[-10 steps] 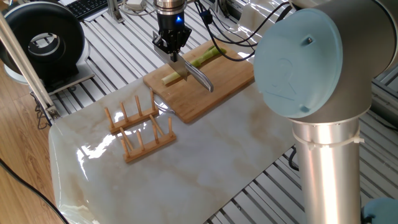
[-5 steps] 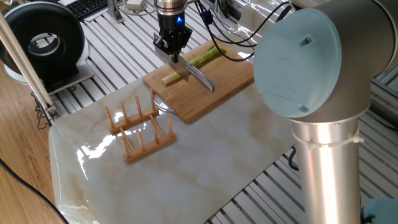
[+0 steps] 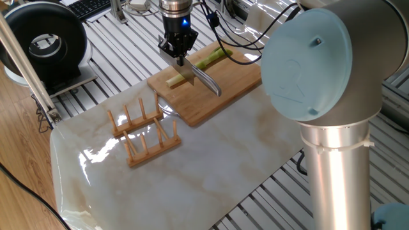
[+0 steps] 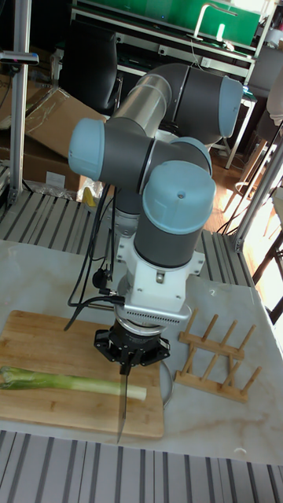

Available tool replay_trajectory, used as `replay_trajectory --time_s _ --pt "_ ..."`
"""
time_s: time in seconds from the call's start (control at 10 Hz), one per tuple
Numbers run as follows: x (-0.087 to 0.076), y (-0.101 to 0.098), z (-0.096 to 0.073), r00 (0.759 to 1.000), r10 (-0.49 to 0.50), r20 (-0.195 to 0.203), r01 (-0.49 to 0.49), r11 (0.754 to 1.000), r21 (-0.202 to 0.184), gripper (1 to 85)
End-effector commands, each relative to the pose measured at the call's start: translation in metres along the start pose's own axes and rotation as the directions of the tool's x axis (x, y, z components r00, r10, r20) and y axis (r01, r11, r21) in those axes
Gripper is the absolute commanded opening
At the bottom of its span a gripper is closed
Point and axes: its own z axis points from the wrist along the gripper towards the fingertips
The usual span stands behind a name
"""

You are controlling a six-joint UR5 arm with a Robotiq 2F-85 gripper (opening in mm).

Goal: Chop the scallions

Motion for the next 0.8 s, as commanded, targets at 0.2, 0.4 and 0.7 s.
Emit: replay_trajectory --time_s 0.2,0.4,0.7 --pt "-0.0034 0.0012 0.0017 1.0 0.009 0.011 -0.009 1.0 -0.012 1.0" --pt "-0.0047 0.0021 0.0038 1.0 0.01 0.014 -0.01 1.0 -0.016 1.0" --pt "-0.0068 0.0022 0.0084 1.0 0.008 0.021 -0.007 1.0 -0.025 1.0"
